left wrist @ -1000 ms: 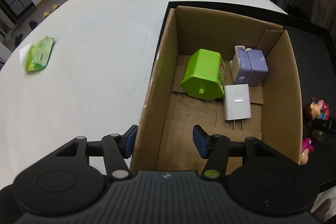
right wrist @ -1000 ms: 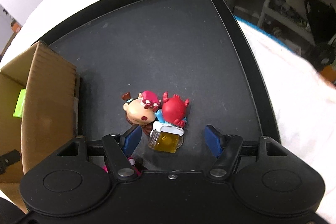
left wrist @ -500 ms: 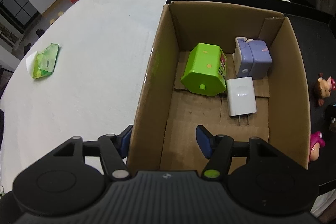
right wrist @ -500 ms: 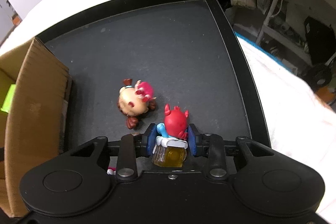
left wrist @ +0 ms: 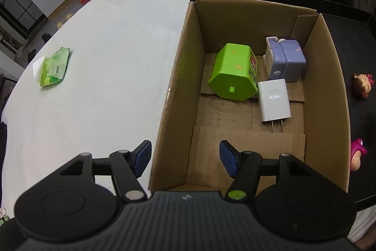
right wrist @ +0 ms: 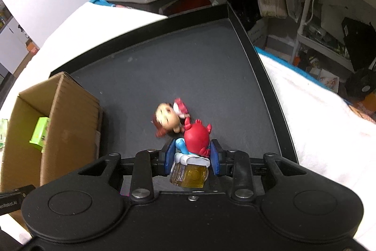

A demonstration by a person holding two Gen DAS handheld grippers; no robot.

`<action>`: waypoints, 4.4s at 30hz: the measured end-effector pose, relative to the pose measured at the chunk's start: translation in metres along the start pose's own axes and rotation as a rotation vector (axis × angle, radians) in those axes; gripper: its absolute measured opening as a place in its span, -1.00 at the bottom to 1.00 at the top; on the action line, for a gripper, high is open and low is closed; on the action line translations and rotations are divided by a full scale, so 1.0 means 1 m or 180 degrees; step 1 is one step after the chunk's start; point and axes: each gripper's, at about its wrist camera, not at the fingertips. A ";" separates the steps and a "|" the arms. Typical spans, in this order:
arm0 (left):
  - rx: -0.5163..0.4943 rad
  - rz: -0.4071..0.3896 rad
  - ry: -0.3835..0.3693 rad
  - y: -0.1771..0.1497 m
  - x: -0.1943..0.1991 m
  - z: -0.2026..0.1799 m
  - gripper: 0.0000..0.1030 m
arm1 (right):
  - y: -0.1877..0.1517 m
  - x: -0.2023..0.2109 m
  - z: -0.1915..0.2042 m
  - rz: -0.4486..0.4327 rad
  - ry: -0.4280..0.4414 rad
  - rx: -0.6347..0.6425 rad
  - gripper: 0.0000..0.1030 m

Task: Organize rigid objects
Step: 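Carry the red crab figure into the box and open the right gripper, then move the right gripper to the pink hooded figure and close on it, then carry the pink hooded figure into the box and open the right gripper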

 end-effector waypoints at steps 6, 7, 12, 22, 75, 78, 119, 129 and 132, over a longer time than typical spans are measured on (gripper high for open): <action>0.0046 -0.0060 -0.0025 0.000 0.008 0.011 0.21 | 0.007 0.012 0.011 -0.0184 0.0025 0.0127 -0.40; 0.0045 -0.0065 -0.0025 0.000 0.009 0.012 0.21 | 0.008 0.015 0.014 -0.0219 0.0032 0.0144 -0.40; 0.0113 -0.0071 -0.0073 0.001 0.009 0.025 0.21 | 0.015 0.028 0.023 -0.0368 0.0117 0.0191 -0.40; 0.0233 -0.0163 -0.0221 -0.001 0.007 0.048 0.20 | 0.032 0.057 0.063 -0.0634 0.0425 0.0364 -0.40; 0.0449 0.0238 -0.0943 0.018 0.001 0.076 -0.37 | 0.017 0.030 0.165 -0.0299 0.0722 0.0545 -0.17; 0.0401 0.0188 -0.0873 0.016 0.005 0.075 -0.16 | 0.014 0.034 0.159 -0.0310 0.0584 0.0496 0.05; -0.0048 0.0007 -0.0162 0.006 0.020 0.016 0.23 | -0.033 0.013 0.056 0.0347 0.0164 -0.0442 0.36; -0.0080 -0.0010 -0.0045 0.009 0.020 -0.001 0.24 | -0.044 -0.019 0.053 0.0650 0.0177 -0.0456 -0.18; -0.0105 -0.0022 -0.0030 0.009 0.022 -0.006 0.24 | -0.045 -0.018 0.054 0.0613 0.0212 -0.0445 -0.31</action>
Point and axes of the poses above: each gripper's, at about its wrist camera, not at the fingertips, and x roughly against the way its jaws point, z to its left, y to its top, and after that the axes turned 10 degrees about x, right-handed
